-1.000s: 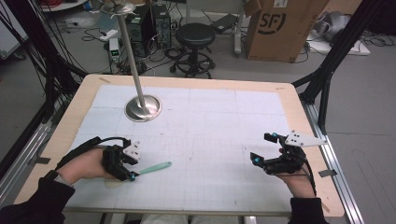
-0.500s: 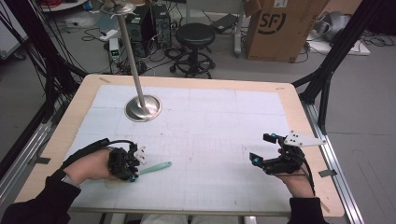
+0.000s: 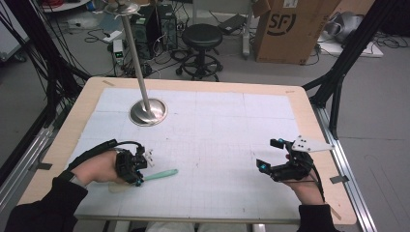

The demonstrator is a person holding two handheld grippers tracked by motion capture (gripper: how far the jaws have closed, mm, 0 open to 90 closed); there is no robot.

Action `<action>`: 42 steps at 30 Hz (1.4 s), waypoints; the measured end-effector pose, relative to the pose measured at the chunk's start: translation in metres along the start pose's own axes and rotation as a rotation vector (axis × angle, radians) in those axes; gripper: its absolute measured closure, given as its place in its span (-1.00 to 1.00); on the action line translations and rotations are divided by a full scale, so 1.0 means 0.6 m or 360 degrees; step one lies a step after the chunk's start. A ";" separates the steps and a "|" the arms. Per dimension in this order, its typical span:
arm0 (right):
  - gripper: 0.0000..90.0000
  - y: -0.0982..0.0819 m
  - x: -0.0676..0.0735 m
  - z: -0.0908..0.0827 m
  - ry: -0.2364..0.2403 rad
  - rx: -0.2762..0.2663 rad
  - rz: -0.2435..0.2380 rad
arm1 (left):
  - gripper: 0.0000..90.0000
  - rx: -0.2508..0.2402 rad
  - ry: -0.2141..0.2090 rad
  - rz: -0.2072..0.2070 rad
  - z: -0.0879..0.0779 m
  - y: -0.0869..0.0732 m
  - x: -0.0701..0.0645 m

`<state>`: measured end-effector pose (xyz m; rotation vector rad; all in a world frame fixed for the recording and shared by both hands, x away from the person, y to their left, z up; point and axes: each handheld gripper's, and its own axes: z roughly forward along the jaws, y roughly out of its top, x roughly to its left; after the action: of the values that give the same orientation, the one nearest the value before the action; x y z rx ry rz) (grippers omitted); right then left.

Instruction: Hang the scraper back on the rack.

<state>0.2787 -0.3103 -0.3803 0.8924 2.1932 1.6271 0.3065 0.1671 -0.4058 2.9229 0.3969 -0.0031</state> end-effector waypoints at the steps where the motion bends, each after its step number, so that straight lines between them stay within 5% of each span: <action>1: -0.97 0.000 -0.001 -0.001 -0.0001 -0.0004 0.0000 | 0.79 0.0000 0.0000 0.0000 0.000 0.000 0.000; 12: -0.98 0.000 -0.003 -0.003 -0.0013 -0.0007 0.0008 | 0.79 -0.0337 0.0069 -0.0143 -0.037 -0.039 0.010; 17: -0.98 -0.001 -0.002 -0.001 -0.0010 0.0007 0.0002 | 0.79 -0.0589 0.0101 -0.0240 -0.062 -0.065 0.018; 20: -0.97 -0.001 -0.003 -0.001 -0.0011 0.0004 0.0002 | 0.79 -0.0813 0.0044 -0.0359 -0.076 -0.086 0.030; 22: -0.97 -0.001 -0.003 -0.001 -0.0012 0.0003 0.0004 | 0.79 -0.0854 0.0006 -0.0380 -0.079 -0.093 0.035; 24: -0.98 -0.001 -0.002 -0.002 -0.0014 0.0001 0.0007 | 0.79 -0.1018 -0.0038 -0.0453 -0.085 -0.111 0.047; 27: -0.97 -0.001 -0.002 -0.003 -0.0021 -0.0008 0.0011 | 0.79 -0.1084 -0.0034 -0.0493 -0.090 -0.120 0.052; 31: -0.98 -0.001 -0.003 -0.005 -0.0021 -0.0014 0.0005 | 0.79 -0.1293 0.0090 -0.0568 -0.112 -0.140 0.064; 36: -0.98 0.000 -0.002 -0.003 -0.0009 -0.0011 0.0007 | 0.79 -0.1406 0.0289 -0.0603 -0.132 -0.147 0.073; 42: -0.98 0.000 -0.002 0.001 0.0001 0.0000 0.0012 | 0.79 -0.1595 0.0313 -0.0600 -0.163 -0.146 0.093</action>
<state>0.2798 -0.3106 -0.3808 0.9014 2.1931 1.6307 0.3346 0.2833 -0.3277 1.8411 0.7158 0.3282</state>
